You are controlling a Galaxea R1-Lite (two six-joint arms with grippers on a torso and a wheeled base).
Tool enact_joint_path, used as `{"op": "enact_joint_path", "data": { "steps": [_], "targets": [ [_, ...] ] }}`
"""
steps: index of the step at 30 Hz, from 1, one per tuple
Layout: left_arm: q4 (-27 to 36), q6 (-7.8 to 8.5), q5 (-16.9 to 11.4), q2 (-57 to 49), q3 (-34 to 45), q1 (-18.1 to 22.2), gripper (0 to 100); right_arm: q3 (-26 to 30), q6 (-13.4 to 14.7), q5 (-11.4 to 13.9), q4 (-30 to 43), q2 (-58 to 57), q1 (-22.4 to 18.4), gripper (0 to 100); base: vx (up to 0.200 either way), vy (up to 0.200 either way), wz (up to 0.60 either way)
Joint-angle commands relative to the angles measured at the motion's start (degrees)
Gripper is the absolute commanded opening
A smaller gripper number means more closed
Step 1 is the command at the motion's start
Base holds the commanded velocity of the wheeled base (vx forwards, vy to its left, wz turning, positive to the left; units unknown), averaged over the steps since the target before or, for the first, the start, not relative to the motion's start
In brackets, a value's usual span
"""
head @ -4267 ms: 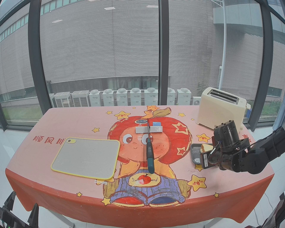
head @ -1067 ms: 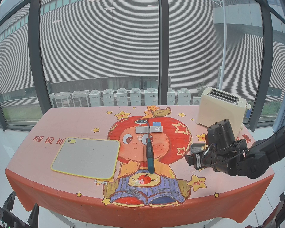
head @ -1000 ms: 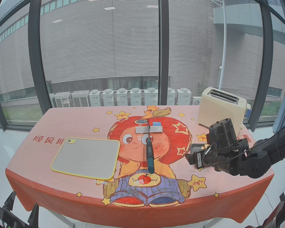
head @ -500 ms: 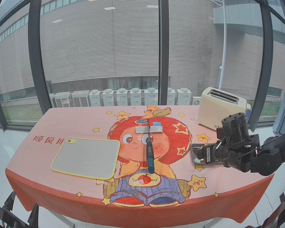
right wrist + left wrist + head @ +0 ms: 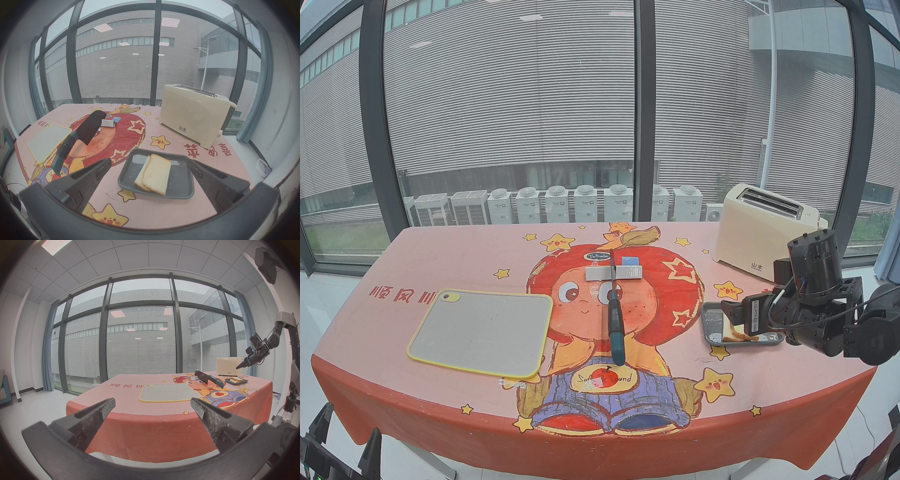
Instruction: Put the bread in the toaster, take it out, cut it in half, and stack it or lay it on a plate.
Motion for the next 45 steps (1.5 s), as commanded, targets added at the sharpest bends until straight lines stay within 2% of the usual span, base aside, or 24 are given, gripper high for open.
{"op": "enact_joint_path", "data": {
  "steps": [1, 12, 45],
  "targets": [
    [0.0, 0.02, 0.0, 0.1, 1.0, 0.0, 100, 0.4, 0.0, -0.1, -0.1, -0.9, -0.8, 100, 0.000, 0.000, 0.00],
    [0.0, 0.02, 0.0, 0.1, 1.0, 0.0, 100, 2.2, 0.0, 0.0, -0.1, -3.3, -3.5, 100, 0.000, 0.000, 0.00],
    [0.0, 0.02, 0.0, 0.1, 1.0, 0.0, 100, 7.4, -0.8, 0.6, 0.0, -11.5, -7.4, 100, 0.000, 0.000, 0.00]
  ]
}}
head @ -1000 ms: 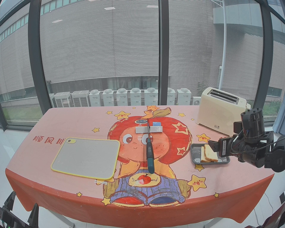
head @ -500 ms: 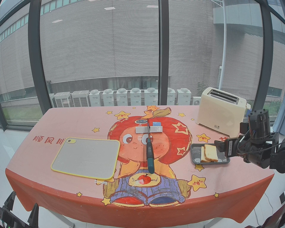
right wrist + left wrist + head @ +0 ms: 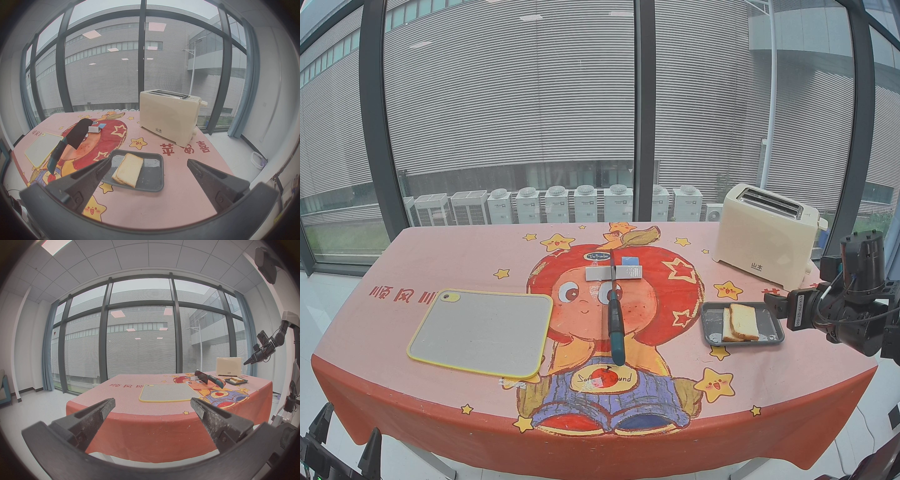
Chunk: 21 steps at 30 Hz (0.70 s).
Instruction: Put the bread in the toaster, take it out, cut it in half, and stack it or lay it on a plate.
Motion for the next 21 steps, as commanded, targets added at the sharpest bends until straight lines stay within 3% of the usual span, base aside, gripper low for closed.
{"op": "enact_joint_path", "data": {
  "steps": [1, 8, 14, 21],
  "targets": [
    [0.0, 0.02, 0.0, 0.1, 1.0, 0.0, 100, 0.7, -0.1, 0.0, 0.0, -1.6, -0.8, 100, 0.000, 0.000, 0.00],
    [0.0, 0.02, -0.1, 0.1, 1.0, 0.0, 100, 1.6, -0.2, 0.1, 0.0, -2.8, -1.7, 100, 0.000, 0.000, 0.00],
    [0.0, 0.02, 0.0, 0.1, 1.0, 0.0, 100, 3.1, -2.4, 1.4, -0.2, -4.8, -3.6, 100, 0.000, 0.000, 0.00],
    [0.1, 0.02, 0.0, 0.1, 1.0, 0.0, 100, 4.3, -2.3, 1.5, -0.2, -6.9, -3.7, 100, 0.000, 0.000, 0.00]
  ]
}}
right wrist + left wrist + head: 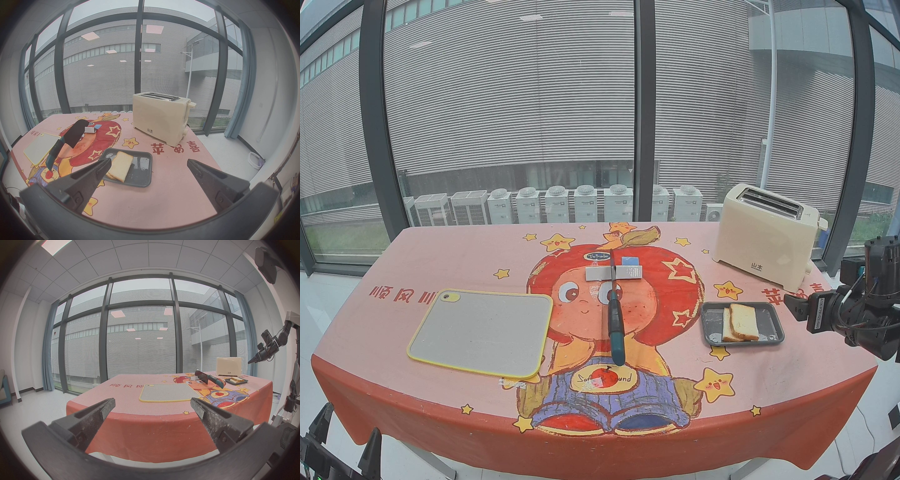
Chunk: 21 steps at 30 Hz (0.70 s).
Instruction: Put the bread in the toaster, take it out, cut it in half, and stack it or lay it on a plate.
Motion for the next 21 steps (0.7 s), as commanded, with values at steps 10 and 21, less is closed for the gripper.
{"op": "enact_joint_path", "data": {
  "steps": [10, 21],
  "targets": [
    [0.0, 0.00, 0.0, 0.1, 1.0, 0.0, 100, 2.2, 0.0, 0.1, -0.1, -3.3, -1.3, 100, 0.000, 0.000, 0.00],
    [0.0, 0.08, 0.0, 0.1, 1.0, 0.0, 100, 3.8, 0.0, 1.4, -0.1, -5.4, -3.4, 100, 0.000, 0.000, 0.00]
  ]
}}
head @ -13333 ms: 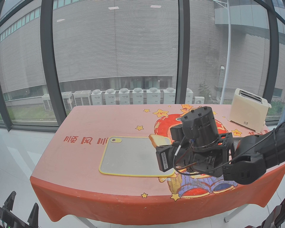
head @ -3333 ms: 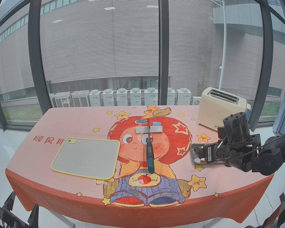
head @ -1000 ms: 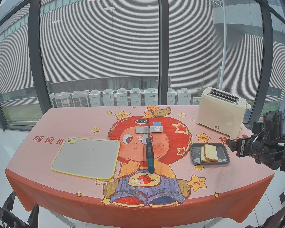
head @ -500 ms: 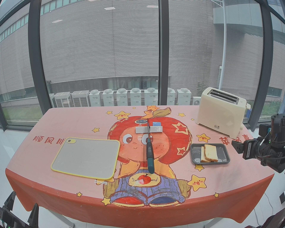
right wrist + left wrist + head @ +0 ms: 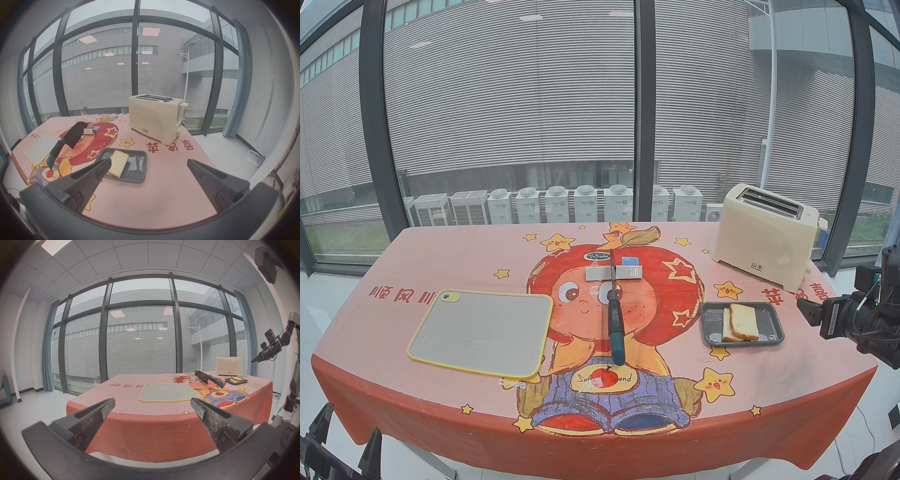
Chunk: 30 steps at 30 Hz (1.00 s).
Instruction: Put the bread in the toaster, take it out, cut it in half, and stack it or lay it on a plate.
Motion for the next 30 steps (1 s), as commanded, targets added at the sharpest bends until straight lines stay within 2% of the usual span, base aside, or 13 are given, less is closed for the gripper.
{"op": "enact_joint_path", "data": {
  "steps": [1, 7, 16, 22, 30],
  "targets": [
    [0.0, 0.00, 0.0, 0.1, 1.0, 0.0, 100, 0.7, -0.1, 1.4, 0.0, -1.0, -1.8, 100, 0.000, 0.000, 0.00],
    [0.0, 0.00, 0.0, 0.1, 1.0, 0.0, 100, 1.8, -0.1, 3.4, 0.1, -3.1, -3.8, 100, 0.000, 0.000, 0.00],
    [0.0, -0.09, 0.0, 0.1, 1.0, 0.0, 100, 3.5, -0.2, 3.9, 0.1, -5.0, -5.5, 100, 0.000, 0.000, 0.00],
    [0.0, 0.00, 0.0, 0.1, 1.0, 0.0, 100, 4.1, -0.3, 7.1, 0.3, -6.8, -7.5, 100, 0.000, 0.000, 0.00],
    [0.0, 0.00, 0.0, 0.1, 1.0, 0.0, 100, 5.7, -0.2, 7.4, 0.1, -8.0, -7.9, 100, 0.000, 0.000, 0.00]
  ]
}}
